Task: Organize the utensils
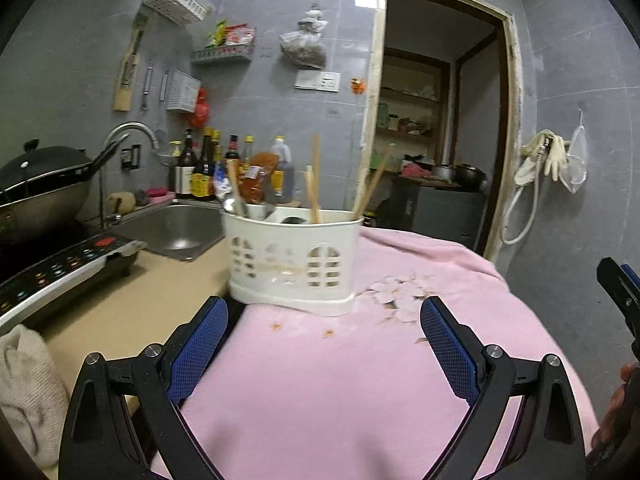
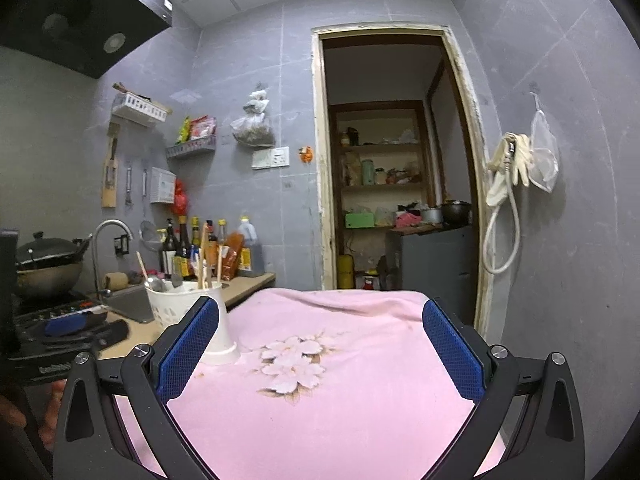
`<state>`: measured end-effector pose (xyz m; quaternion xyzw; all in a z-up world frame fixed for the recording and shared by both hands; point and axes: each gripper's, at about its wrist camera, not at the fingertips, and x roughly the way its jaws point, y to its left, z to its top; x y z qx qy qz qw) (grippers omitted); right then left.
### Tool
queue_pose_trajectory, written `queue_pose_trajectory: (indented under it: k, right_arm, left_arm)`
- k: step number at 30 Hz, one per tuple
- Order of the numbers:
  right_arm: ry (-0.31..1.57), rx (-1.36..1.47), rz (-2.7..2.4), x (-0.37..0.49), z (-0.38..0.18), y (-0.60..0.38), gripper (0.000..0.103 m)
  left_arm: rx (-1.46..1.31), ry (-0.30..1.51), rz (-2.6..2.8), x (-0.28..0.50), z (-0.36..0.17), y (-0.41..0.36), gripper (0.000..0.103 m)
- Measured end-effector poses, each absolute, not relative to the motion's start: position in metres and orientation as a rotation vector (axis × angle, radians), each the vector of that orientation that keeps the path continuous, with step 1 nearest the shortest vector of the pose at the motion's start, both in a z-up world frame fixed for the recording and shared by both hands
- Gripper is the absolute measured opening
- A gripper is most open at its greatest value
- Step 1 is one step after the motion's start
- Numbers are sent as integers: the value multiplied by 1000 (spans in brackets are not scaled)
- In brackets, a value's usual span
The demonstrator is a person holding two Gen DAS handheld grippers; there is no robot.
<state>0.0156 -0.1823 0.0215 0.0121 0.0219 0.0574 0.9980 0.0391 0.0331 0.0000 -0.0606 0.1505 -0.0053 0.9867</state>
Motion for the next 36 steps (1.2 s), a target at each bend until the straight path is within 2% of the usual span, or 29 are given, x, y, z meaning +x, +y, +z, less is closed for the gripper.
queue_pose_trajectory:
  k: [36]
  right_arm:
    - [74,-22,89,4,6,-176,103]
  left_arm:
    - [-130,276,-3,14,-15,42,95]
